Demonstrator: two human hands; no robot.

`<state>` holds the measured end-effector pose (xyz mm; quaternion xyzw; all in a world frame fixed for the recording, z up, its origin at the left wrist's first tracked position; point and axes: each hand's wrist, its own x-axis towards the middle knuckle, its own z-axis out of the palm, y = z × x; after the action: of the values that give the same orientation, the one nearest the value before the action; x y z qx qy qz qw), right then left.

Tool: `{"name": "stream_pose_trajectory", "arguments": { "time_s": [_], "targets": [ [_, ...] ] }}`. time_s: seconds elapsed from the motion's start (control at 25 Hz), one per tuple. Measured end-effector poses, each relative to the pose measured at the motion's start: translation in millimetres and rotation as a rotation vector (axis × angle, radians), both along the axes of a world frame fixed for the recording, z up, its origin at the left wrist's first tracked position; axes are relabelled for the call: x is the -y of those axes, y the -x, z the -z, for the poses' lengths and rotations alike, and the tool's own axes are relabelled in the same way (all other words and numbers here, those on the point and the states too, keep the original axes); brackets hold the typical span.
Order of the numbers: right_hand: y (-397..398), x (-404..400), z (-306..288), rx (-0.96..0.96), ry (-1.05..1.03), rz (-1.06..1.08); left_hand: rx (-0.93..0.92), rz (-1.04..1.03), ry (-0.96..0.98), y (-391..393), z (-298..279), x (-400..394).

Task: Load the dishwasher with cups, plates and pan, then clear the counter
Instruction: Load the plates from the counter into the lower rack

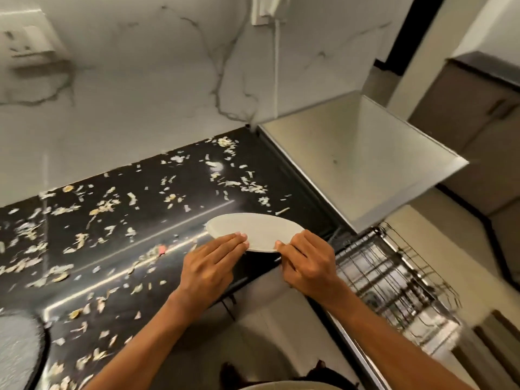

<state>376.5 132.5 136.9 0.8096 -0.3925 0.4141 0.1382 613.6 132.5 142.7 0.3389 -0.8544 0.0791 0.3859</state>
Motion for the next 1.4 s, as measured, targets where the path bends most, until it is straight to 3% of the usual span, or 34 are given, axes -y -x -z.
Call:
{"name": "stream_pose_trajectory", "arguments": {
  "time_s": [0.36,0.8,1.12,1.4],
  "targets": [
    [201,-68,35,0.075,-0.128,0.245,-0.027,0.318,0.007,216,8,3],
    [371,-132,89,0.128,-0.252,0.601,0.055,0.639,-0.223,428,65,20],
    [423,-85,158,0.2,-0.422,0.806,0.3,0.784,-0.481,525,131,105],
    [479,-3,210,0.169,-0.667,0.963,0.492,0.648,-0.641,606,195,177]
  ]
}}
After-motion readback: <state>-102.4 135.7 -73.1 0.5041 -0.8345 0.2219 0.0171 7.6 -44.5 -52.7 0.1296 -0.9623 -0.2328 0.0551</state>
